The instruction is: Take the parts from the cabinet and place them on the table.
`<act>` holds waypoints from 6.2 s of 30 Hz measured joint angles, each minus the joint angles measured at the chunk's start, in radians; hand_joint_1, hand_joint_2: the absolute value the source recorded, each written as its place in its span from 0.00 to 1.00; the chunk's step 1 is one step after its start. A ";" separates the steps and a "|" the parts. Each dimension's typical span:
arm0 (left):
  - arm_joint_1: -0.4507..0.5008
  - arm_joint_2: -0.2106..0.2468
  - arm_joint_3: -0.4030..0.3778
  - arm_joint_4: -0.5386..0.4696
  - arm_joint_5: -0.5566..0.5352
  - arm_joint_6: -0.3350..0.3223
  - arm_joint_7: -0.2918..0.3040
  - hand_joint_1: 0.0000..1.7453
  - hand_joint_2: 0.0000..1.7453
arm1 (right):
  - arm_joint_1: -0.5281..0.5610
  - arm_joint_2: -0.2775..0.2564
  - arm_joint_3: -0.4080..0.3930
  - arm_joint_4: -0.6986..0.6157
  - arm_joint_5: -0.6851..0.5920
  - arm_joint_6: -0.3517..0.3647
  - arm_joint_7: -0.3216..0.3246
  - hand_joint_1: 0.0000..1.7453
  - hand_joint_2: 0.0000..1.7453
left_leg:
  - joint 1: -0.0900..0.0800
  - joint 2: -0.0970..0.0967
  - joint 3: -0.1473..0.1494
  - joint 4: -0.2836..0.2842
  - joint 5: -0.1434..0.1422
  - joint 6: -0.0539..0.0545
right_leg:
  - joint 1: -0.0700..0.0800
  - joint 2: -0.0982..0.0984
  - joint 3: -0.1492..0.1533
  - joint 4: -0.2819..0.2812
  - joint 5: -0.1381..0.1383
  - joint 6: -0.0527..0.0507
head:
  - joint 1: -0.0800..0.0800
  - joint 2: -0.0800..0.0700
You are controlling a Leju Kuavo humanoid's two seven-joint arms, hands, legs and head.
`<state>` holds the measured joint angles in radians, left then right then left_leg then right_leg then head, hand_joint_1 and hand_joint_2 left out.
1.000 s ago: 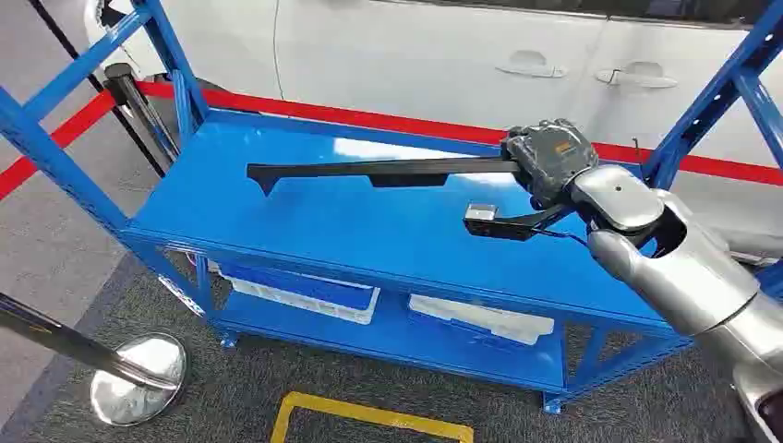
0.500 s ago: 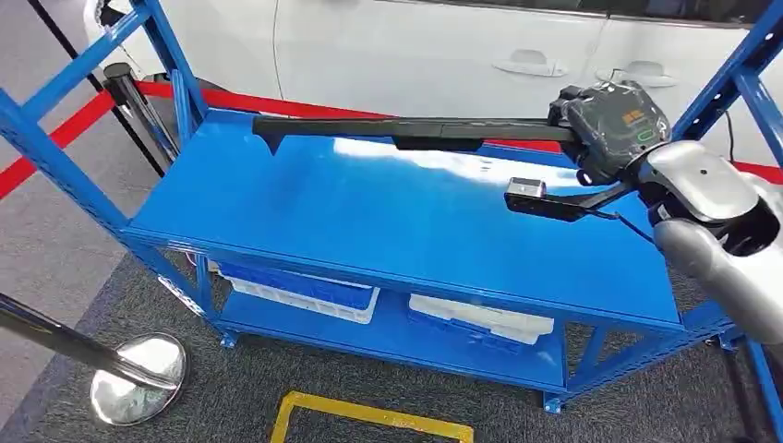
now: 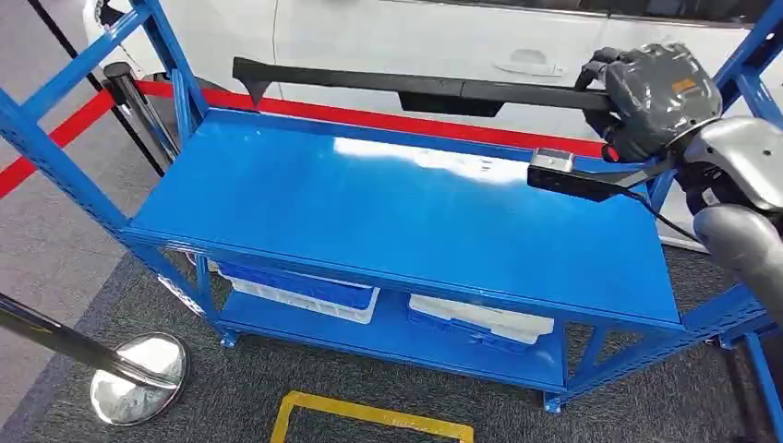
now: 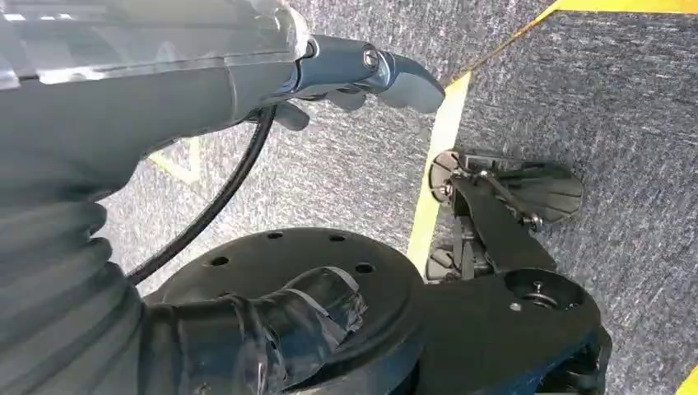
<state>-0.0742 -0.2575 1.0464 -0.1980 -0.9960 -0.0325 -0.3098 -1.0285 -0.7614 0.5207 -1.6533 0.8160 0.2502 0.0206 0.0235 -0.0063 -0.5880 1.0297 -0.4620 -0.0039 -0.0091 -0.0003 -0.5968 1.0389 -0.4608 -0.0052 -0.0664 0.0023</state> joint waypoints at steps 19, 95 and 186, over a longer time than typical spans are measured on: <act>-0.001 -0.008 0.006 0.000 -0.019 -0.018 -0.042 0.00 1.00 | 0.074 -0.013 -0.053 -0.050 0.011 -0.079 -0.033 1.00 1.00 | 0.000 0.000 0.000 0.000 0.000 0.000 | 0.000 0.000 0.000 0.000 0.000 0.000 | 0.000 0.000; -0.011 -0.007 0.008 0.000 -0.052 -0.037 -0.068 0.00 1.00 | -0.127 -0.072 0.015 -0.083 -0.037 0.053 -0.050 1.00 1.00 | -0.030 0.006 0.070 0.004 -0.073 0.044 | -0.004 -0.005 -0.091 0.021 0.082 0.006 | 0.003 0.000; -0.017 -0.019 0.011 0.002 -0.093 -0.002 -0.072 0.00 1.00 | -0.148 -0.010 0.184 -0.072 -0.105 0.054 -0.031 1.00 1.00 | 0.007 -0.007 0.013 0.026 -0.023 -0.026 | -0.023 -0.014 -0.057 0.004 0.058 0.032 | 0.002 0.000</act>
<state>-0.0915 -0.2770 1.0578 -0.1965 -1.0895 -0.0343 -0.3815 -1.1768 -0.7717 0.7046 -1.7254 0.7111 0.3044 -0.0099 0.0301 -0.0136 -0.5754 1.0560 -0.4851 -0.0303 -0.0319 -0.0141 -0.6535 1.0430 -0.4025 0.0269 -0.0645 0.0027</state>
